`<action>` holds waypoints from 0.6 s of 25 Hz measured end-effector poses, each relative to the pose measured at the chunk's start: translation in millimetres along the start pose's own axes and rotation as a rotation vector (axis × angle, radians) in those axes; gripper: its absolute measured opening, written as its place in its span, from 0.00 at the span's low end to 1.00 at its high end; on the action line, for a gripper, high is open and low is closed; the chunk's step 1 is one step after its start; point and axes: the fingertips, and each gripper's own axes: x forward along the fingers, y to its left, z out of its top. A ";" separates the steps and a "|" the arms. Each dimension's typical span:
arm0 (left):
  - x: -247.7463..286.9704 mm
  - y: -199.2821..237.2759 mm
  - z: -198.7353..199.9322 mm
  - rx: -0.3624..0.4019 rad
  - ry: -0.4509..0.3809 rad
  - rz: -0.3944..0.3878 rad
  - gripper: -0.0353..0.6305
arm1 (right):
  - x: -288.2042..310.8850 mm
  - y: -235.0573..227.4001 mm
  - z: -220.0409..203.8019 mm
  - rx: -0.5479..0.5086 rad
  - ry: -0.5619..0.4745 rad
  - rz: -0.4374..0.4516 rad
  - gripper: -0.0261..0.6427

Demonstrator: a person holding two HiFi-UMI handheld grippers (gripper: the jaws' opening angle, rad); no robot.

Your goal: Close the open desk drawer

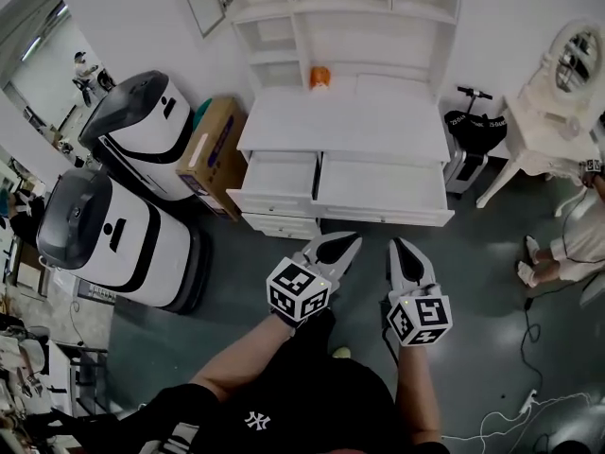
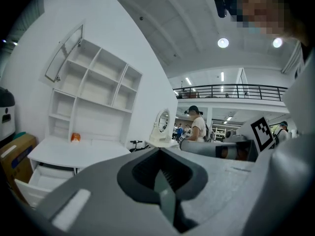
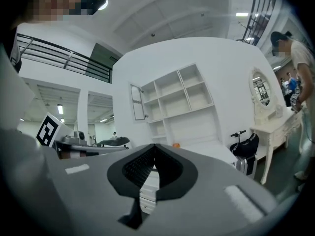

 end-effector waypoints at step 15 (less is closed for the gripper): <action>123.3 129.6 -38.3 -0.026 0.057 -0.103 0.06 | 144.7 -80.8 -61.1 -0.004 0.137 -0.110 0.12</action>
